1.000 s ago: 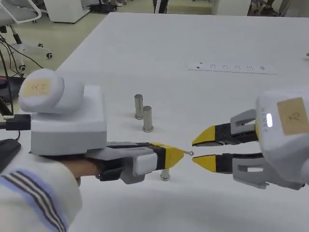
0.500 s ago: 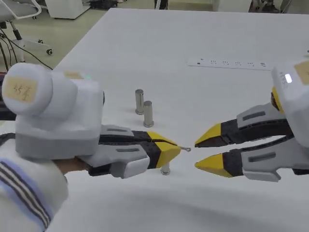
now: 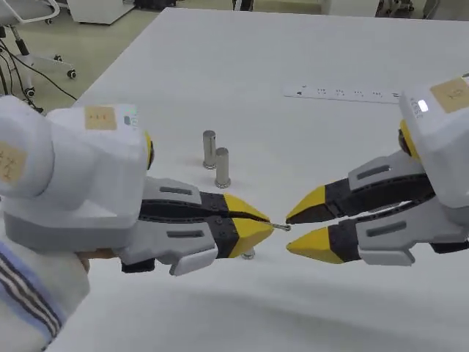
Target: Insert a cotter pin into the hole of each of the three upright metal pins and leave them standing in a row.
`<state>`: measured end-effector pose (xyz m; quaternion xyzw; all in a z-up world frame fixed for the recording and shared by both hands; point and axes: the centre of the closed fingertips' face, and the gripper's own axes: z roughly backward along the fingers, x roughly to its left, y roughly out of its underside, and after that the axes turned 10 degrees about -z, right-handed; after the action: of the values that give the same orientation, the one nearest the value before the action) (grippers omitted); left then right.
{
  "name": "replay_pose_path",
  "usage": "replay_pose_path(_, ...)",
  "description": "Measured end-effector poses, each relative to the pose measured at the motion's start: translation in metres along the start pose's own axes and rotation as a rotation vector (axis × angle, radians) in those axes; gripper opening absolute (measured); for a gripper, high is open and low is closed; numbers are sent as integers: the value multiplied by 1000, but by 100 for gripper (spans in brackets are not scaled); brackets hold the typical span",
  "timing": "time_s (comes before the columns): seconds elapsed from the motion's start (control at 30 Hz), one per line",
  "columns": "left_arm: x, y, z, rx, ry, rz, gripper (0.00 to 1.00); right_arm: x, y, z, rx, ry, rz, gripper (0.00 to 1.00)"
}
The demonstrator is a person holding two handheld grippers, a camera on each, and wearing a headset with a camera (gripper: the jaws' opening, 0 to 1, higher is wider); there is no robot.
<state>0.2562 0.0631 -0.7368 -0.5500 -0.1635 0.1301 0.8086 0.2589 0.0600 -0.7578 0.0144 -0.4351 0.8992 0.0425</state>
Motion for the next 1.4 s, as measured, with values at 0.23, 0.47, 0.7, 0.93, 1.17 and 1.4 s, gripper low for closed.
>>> replay_pose_path(0.23,-3,-4,-1,-5,28,-58,0,7,-4,-3,0,-27,24,14)
replay_pose_path(0.47,-10,-5,-2,-6,71,-77,0,12,2,-3,16,-60,48,6)
replay_pose_path(0.7,-19,-1,-3,27,115,-102,0,23,6,1,33,-116,74,4)
replay_pose_path(0.93,-28,6,-2,52,125,-120,0,32,9,2,67,-156,78,3)
replay_pose_path(1.17,-28,6,0,21,89,-90,0,34,9,2,81,-162,64,3)
replay_pose_path(1.4,-25,6,3,-19,53,-44,2,34,9,0,95,-160,41,3)
